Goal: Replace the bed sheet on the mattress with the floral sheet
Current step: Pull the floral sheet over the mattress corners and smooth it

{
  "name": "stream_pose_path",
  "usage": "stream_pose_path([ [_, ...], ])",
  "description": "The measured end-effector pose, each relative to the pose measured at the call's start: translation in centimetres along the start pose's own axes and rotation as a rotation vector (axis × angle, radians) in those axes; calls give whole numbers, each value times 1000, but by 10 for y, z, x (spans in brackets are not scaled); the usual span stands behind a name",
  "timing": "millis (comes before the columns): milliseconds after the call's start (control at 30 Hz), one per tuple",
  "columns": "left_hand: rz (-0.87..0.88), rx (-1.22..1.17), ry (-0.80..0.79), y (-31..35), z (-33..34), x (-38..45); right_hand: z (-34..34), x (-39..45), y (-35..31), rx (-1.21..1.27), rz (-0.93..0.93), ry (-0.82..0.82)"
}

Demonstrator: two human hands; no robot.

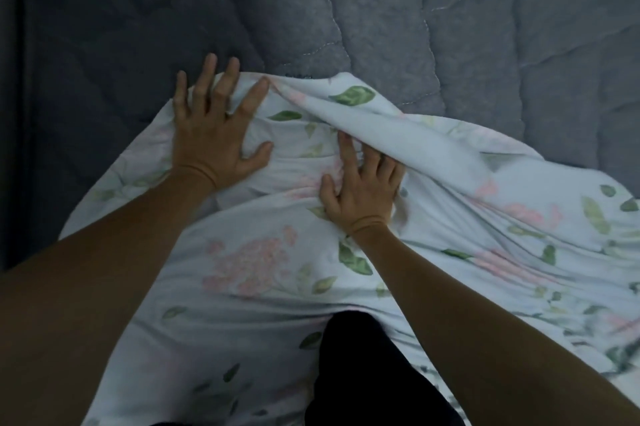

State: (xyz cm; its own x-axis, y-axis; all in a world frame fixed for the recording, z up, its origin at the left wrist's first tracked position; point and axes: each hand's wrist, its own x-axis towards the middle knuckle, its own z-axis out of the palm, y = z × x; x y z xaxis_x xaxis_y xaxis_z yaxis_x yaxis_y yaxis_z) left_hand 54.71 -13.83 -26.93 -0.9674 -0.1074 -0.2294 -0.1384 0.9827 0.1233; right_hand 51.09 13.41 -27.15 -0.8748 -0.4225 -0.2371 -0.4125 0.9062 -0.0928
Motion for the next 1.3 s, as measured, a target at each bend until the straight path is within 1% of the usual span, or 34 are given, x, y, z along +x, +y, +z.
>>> stream_pose_path([
  [100, 3, 4, 26, -2, 3, 0, 1, 1, 0, 22, -2, -1],
  [333, 27, -12, 42, -1, 2, 3, -7, 3, -2, 61, -9, 82],
  [733, 59, -52, 70, -3, 3, -1, -23, -4, -7, 148, 31, 52],
  [800, 58, -58, 77, -1, -1, -2, -31, -5, -8, 208, 30, 51],
  [867, 71, -62, 94, 0, -8, -4, -46, -9, -2, 369, 13, 56],
  [900, 97, -77, 128, 2, -13, -1, -58, -11, 4, 468, 18, 72],
  [967, 182, -126, 181, 12, -29, 8, -79, -17, 26, 586, 29, 179],
  [1033, 294, -214, 216, 39, -48, 23, -96, -22, 53, 532, 74, 310],
  [1067, 346, -275, 208, 57, -58, 31, -100, -23, 66, 457, 124, 338],
  [1100, 396, -334, 173, 79, -65, 39, -102, -22, 80, 373, 178, 325],
  [1167, 472, -389, 60, 118, -69, 54, -103, -20, 106, 215, 258, 227],
  [1233, 498, -339, -32, 146, -64, 64, -103, -22, 127, 102, 291, 137],
  [1300, 486, -285, -126, 162, -60, 69, -108, -26, 142, 57, 294, 83],
])
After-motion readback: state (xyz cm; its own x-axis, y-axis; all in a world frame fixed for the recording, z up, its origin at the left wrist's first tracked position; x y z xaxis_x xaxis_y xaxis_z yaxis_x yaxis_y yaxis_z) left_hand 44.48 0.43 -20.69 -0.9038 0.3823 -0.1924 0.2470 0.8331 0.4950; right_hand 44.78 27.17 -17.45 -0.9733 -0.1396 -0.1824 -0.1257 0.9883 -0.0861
